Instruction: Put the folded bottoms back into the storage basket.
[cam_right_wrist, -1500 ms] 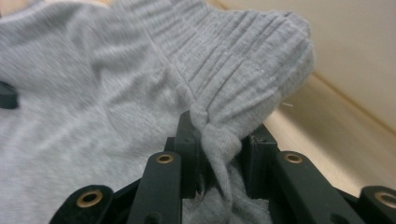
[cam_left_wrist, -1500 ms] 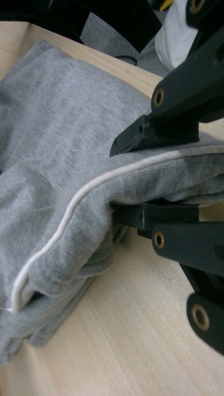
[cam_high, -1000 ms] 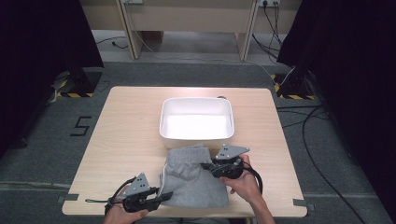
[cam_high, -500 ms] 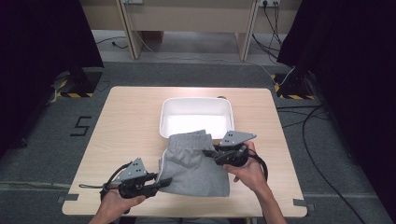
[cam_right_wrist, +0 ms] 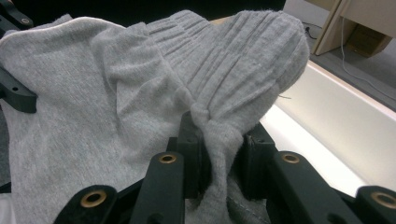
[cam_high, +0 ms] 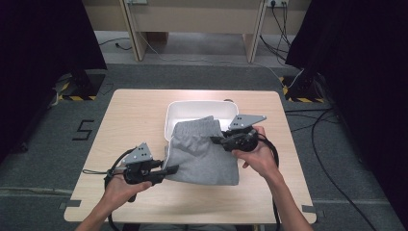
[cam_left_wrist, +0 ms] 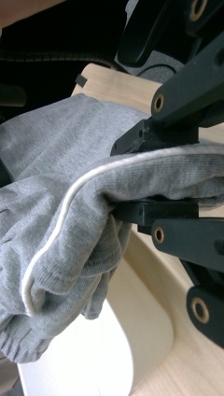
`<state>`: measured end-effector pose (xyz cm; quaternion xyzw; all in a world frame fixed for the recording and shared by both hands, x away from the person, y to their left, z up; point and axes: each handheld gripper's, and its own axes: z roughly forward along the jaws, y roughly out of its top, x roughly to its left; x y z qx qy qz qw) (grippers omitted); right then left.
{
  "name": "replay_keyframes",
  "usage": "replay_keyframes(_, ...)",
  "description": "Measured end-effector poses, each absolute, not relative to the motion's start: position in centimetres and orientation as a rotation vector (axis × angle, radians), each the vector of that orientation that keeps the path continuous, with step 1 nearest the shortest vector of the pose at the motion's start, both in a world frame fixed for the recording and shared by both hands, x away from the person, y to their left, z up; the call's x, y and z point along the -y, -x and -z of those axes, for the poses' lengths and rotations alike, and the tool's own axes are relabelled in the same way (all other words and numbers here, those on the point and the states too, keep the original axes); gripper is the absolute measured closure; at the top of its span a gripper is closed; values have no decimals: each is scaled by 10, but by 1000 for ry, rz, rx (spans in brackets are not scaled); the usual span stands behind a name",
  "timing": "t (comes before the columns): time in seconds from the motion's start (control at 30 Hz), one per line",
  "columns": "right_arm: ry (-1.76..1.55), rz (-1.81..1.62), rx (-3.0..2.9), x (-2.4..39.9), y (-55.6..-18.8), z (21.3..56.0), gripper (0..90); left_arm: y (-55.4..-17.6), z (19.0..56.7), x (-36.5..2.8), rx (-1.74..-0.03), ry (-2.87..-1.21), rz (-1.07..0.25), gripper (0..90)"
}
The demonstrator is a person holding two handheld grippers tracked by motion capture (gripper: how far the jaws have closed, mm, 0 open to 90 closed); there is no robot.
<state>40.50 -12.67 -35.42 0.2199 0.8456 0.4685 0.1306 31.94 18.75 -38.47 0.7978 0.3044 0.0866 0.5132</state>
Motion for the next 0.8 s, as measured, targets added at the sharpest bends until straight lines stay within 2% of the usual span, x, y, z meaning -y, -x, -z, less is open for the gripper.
replay_keyframes(0.8,-655,-1256,-2503,119,-485,321,741,-387,361,-176,-799,-1911,-244,702)
